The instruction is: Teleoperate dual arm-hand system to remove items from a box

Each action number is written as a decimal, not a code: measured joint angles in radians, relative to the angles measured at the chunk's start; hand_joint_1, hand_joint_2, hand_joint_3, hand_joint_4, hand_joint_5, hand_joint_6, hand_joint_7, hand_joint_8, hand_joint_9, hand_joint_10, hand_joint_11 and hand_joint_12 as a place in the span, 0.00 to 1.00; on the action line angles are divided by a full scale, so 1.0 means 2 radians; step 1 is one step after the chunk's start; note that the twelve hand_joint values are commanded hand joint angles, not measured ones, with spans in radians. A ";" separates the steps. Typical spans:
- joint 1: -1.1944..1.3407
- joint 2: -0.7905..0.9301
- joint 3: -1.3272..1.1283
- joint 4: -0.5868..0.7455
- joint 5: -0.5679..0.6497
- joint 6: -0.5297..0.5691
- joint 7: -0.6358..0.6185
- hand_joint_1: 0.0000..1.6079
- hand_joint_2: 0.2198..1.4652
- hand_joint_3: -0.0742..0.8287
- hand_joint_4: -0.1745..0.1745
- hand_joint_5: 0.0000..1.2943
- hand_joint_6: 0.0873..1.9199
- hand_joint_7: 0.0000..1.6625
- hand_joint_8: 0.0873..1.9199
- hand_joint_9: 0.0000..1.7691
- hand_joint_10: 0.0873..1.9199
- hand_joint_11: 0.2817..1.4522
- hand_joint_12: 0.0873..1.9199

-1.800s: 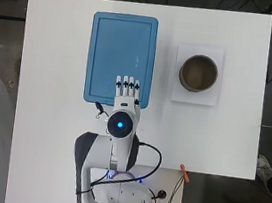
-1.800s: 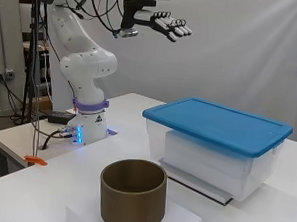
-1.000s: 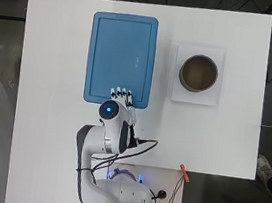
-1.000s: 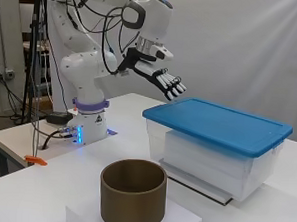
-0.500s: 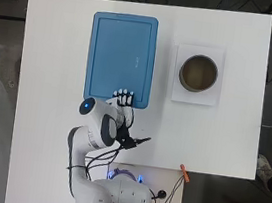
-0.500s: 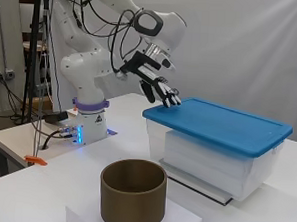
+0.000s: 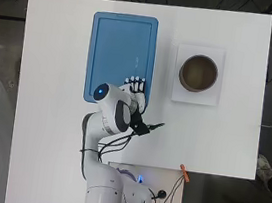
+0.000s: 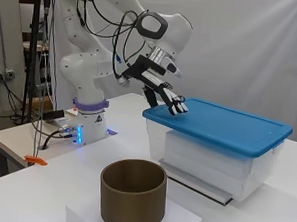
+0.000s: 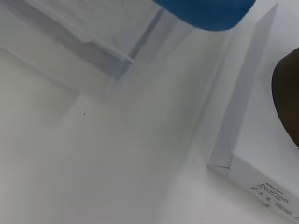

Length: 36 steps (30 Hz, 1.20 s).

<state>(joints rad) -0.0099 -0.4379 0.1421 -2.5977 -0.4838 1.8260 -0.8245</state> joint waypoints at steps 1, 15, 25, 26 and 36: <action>0.000 0.002 -0.004 -0.001 -0.004 0.011 -0.005 0.22 0.45 0.09 0.47 0.00 0.00 0.02 0.00 0.09 0.00 0.07 0.00; 0.023 -0.090 -0.081 -0.117 -0.038 0.190 -0.075 0.63 0.92 0.11 0.45 0.31 0.92 0.36 0.81 0.34 0.83 0.23 0.53; 0.029 -0.103 -0.124 -0.071 0.052 0.151 -0.171 0.39 0.99 0.09 0.96 0.31 0.98 0.29 1.00 0.31 0.98 0.23 0.50; 0.029 -0.099 -0.123 -0.056 0.063 0.136 -0.166 0.45 1.00 0.09 0.85 0.31 0.98 0.29 0.99 0.32 0.97 0.23 0.50; 0.034 -0.056 -0.123 0.041 0.105 0.116 -0.185 0.75 0.86 0.08 0.29 0.46 0.70 0.41 0.79 0.43 0.82 0.23 0.66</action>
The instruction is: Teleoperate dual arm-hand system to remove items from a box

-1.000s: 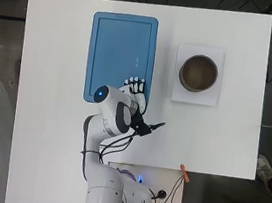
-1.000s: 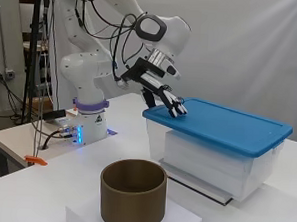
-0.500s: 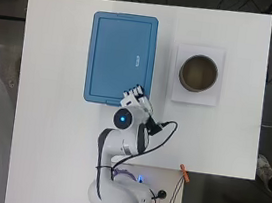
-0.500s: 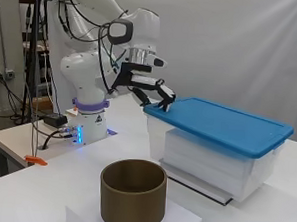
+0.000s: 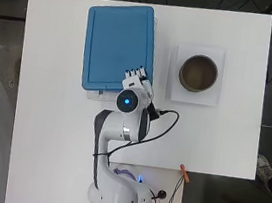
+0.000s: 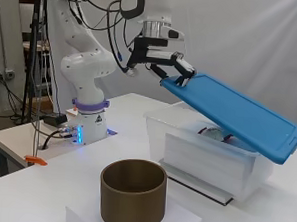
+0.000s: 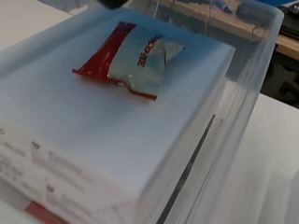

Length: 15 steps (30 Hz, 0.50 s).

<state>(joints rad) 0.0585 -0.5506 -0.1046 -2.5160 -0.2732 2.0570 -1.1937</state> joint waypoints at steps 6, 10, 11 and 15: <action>0.005 0.139 -0.014 0.137 0.023 0.060 -0.142 0.71 0.86 0.08 0.35 0.50 0.69 0.43 0.82 0.43 0.76 0.23 0.65; 0.007 0.153 -0.014 0.154 0.046 0.070 -0.181 0.75 0.84 0.08 0.28 0.51 0.65 0.43 0.79 0.45 0.73 0.23 0.54; 0.007 0.157 -0.014 0.160 0.051 0.070 -0.186 0.78 0.82 0.08 0.25 0.51 0.64 0.43 0.76 0.47 0.73 0.24 0.48; 0.010 0.216 0.001 0.220 0.078 0.063 -0.223 0.82 0.79 0.08 0.26 0.55 0.60 0.45 0.68 0.50 0.70 0.28 0.35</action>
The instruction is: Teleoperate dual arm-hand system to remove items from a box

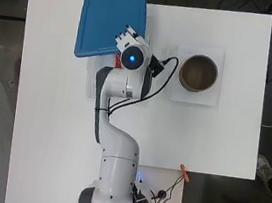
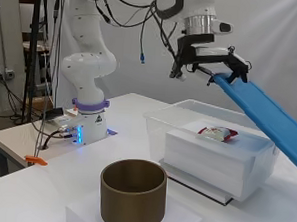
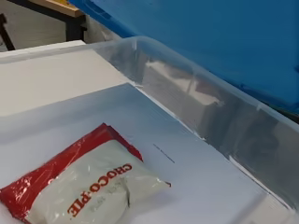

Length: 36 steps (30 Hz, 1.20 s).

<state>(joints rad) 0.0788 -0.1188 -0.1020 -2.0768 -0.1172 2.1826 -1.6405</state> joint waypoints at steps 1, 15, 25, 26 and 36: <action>0.001 0.013 0.005 0.012 0.005 -0.003 -0.012 0.82 0.79 0.08 0.27 0.56 0.60 0.46 0.67 0.51 0.70 0.28 0.34; 0.008 0.006 0.048 -0.030 0.058 0.005 -0.238 0.43 0.63 0.05 0.35 0.30 0.25 0.33 0.19 0.41 0.23 0.21 0.20; -0.002 0.004 0.043 0.004 -0.002 -0.136 0.165 0.05 0.43 0.10 0.44 0.00 0.00 0.04 0.00 0.14 0.00 0.13 0.00; -0.004 0.007 0.041 0.012 -0.010 -0.157 0.227 0.07 0.44 0.10 0.41 0.00 0.00 0.04 0.00 0.14 0.00 0.13 0.00; -0.012 -0.004 0.010 -0.042 0.020 -0.166 0.188 0.23 0.55 0.08 0.43 0.21 0.00 0.23 0.00 0.27 0.00 0.21 0.00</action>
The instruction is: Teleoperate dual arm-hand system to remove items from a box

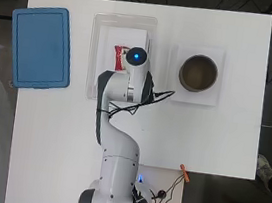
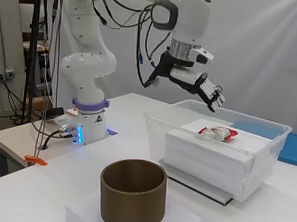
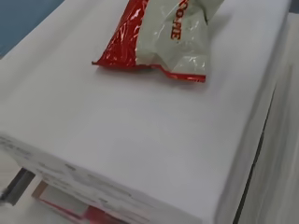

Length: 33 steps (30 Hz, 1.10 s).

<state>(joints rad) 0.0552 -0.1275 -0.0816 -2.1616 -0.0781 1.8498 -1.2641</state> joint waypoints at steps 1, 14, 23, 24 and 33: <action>0.000 0.005 0.001 -0.002 0.003 -0.002 -0.013 0.22 0.55 0.08 0.42 0.19 0.00 0.22 0.00 0.25 0.00 0.19 0.00; -0.010 0.192 0.004 0.129 -0.029 -0.021 -0.059 0.60 0.76 0.09 0.89 0.62 0.59 0.66 0.95 0.79 0.94 0.72 0.93; -0.011 0.149 0.008 0.124 -0.001 -0.054 -0.102 0.59 0.79 0.08 1.00 0.62 0.64 0.64 1.00 0.78 1.00 0.72 1.00; -0.011 0.137 0.008 0.125 -0.005 -0.058 -0.092 0.58 0.79 0.08 1.00 0.62 0.64 0.63 0.99 0.77 1.00 0.71 1.00; -0.043 -0.024 -0.077 0.066 -0.040 -0.029 -0.068 0.58 0.79 0.08 1.00 0.62 0.64 0.61 0.74 0.69 0.84 0.52 0.94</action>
<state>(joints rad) -0.0303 -0.1751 -0.2347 -2.0294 -0.1575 1.7927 -1.4004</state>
